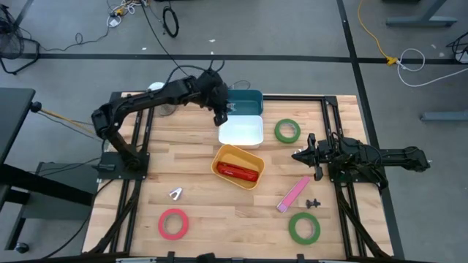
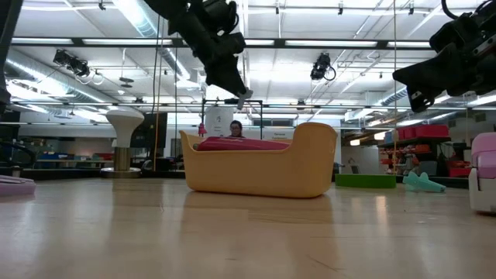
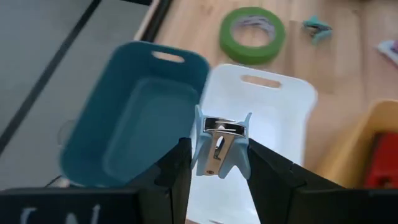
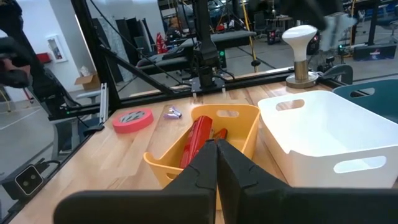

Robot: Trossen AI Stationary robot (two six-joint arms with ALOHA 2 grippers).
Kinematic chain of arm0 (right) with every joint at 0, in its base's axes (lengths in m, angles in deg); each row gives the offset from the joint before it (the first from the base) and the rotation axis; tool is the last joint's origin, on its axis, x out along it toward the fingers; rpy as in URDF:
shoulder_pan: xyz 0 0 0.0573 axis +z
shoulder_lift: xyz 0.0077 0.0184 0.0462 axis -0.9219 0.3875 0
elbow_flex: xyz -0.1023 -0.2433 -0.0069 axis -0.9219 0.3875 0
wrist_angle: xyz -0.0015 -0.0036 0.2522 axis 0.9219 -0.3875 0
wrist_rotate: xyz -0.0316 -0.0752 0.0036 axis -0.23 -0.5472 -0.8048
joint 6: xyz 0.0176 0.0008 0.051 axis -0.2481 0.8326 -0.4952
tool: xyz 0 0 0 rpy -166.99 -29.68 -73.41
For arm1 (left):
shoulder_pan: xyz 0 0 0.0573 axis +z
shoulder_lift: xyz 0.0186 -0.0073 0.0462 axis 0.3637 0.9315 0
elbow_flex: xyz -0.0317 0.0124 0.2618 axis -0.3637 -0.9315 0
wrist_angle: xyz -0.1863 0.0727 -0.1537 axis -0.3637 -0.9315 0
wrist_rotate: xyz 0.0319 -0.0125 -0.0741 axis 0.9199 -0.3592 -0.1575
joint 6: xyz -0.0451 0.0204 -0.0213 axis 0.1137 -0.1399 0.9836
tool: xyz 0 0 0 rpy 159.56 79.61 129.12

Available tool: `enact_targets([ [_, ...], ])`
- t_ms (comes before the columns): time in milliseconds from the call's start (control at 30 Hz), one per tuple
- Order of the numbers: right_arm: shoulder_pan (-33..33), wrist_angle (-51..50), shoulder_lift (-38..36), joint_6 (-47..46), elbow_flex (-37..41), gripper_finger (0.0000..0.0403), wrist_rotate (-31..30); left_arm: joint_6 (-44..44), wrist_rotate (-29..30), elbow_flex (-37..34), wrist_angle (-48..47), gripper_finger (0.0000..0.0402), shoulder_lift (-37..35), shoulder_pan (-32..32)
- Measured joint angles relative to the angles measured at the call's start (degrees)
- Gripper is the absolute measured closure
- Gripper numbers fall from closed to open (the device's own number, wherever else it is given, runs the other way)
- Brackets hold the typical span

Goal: Pick and place Stapler, Stapler remover, tape
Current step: Put the left blue stapler remover into the blue bin

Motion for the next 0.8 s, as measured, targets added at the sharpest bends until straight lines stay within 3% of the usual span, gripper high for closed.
enact_targets([
  [300,-0.01,0.00,0.00,0.02,0.00,0.0396,0.00,-3.81,-0.73,6.14,0.14,0.0262,5.21,3.55],
  [800,-0.02,0.00,0.00,0.00,0.01,0.0396,-0.08,-4.82,-0.79,6.29,5.34,0.0262,9.33,7.70],
])
